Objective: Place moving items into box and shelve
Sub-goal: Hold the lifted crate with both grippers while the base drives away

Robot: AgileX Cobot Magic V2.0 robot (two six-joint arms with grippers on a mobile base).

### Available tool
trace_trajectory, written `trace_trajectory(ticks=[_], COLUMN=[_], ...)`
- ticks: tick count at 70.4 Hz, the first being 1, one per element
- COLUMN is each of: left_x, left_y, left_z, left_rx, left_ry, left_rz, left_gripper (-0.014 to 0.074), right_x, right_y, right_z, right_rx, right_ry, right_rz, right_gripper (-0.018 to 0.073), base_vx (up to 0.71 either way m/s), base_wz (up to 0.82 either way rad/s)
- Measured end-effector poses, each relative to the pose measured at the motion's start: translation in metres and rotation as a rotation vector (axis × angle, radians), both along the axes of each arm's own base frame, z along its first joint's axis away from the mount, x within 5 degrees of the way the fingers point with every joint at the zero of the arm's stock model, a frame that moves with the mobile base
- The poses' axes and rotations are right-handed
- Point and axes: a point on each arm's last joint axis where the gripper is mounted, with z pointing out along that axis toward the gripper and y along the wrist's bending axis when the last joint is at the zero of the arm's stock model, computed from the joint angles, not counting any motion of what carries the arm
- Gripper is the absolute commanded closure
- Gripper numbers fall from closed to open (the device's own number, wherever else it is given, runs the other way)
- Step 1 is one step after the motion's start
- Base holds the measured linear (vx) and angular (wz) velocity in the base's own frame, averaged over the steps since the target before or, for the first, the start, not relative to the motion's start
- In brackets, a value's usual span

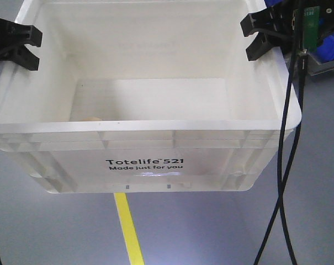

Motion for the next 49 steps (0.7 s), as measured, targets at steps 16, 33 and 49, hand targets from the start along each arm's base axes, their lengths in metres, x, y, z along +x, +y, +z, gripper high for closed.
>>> trace_trajectory(ticks=[16,33,49], left_x=[0.0,0.0001,0.0004], left_y=[0.0,0.0,0.0], left_z=[0.0,0.0,0.0002], left_rx=[0.0,0.0,-0.001], left_ry=[0.0,-0.001,-0.005], left_rz=[0.0,0.0,0.001], left_gripper=[0.0613,0.0613,0.0613], right_x=[0.0,0.0,0.0], right_y=[0.0,0.0,0.0], right_z=[0.0,0.0,0.0], right_rx=[0.0,0.0,0.0], right_ry=[0.0,0.0,0.0], right_rz=[0.0,0.001,0.001], right_gripper=[0.0571,0.0571,0.0571], base_vx=[0.44,0.4,0.34], base_wz=[-0.54,-0.55,-0.56])
